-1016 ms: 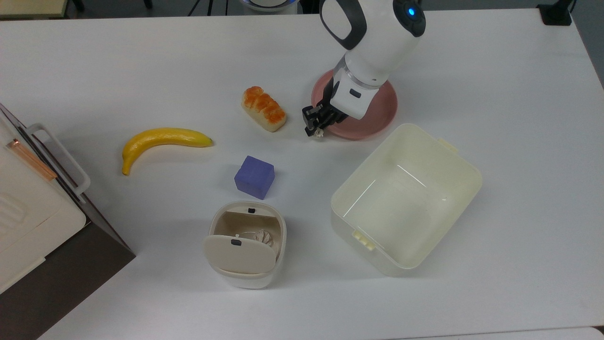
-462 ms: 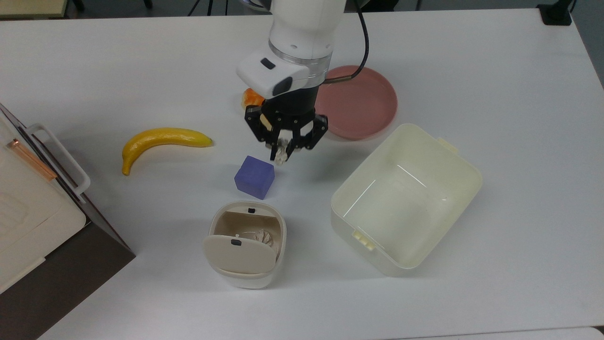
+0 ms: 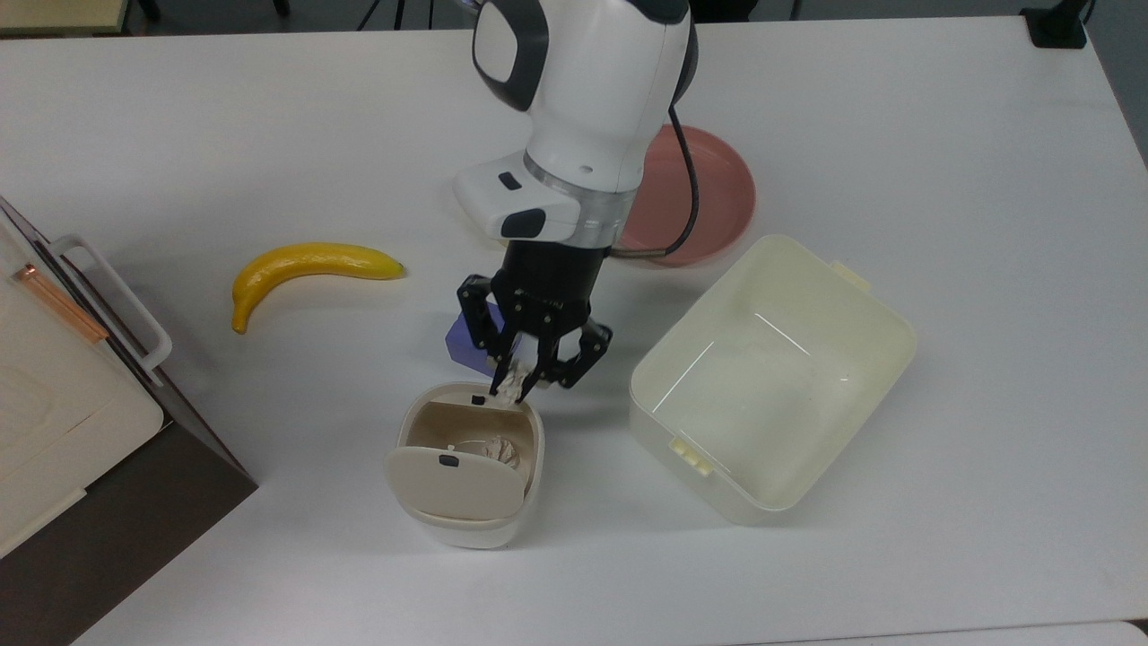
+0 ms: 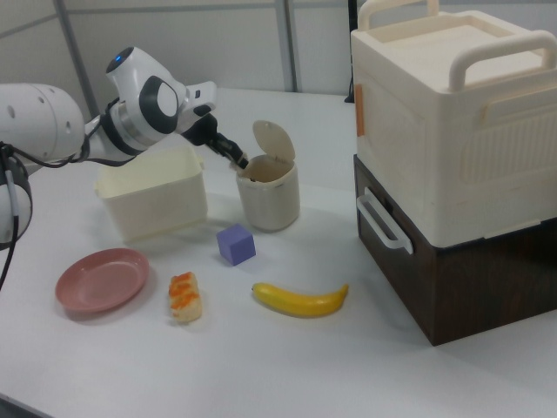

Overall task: Grab it up and put it in the trash
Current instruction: 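Carry the held object over the beige trash can opening, then open the gripper to drop the object into the trash can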

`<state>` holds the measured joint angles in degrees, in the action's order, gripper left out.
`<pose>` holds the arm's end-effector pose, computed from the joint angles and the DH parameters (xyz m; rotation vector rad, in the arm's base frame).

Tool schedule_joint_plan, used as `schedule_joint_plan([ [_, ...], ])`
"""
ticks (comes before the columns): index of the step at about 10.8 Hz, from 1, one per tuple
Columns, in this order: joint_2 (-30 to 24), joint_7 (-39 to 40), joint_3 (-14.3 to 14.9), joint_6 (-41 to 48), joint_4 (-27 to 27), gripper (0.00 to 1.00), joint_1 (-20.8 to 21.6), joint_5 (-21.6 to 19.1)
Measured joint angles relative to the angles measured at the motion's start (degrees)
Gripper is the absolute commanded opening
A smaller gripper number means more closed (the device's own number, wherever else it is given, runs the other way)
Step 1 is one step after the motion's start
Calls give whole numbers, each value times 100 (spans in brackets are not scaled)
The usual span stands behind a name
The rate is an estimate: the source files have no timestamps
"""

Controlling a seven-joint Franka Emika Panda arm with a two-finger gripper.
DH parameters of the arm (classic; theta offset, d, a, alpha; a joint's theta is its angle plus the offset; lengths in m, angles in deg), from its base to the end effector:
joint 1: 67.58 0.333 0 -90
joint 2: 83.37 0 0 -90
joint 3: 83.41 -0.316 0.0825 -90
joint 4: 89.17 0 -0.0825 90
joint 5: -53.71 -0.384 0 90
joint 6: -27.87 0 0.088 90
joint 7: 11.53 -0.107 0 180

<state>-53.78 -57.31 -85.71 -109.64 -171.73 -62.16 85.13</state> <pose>0.7348 0.0897 0.4408 2.7842 -0.4898 0.8473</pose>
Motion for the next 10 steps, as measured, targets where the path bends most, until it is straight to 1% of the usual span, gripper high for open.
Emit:
schedule_joint_plan([
  [1, 133, -254, 62, -39, 222, 0, -2, 84],
  [2, 184, -399, 115, -40, 375, 15, -8, 87],
  [3, 194, -553, 145, -40, 464, 65, -23, 88],
  [4, 196, -650, 150, -40, 495, 100, -37, 88],
  [10, 243, -709, 150, -39, 513, 100, -48, 88],
])
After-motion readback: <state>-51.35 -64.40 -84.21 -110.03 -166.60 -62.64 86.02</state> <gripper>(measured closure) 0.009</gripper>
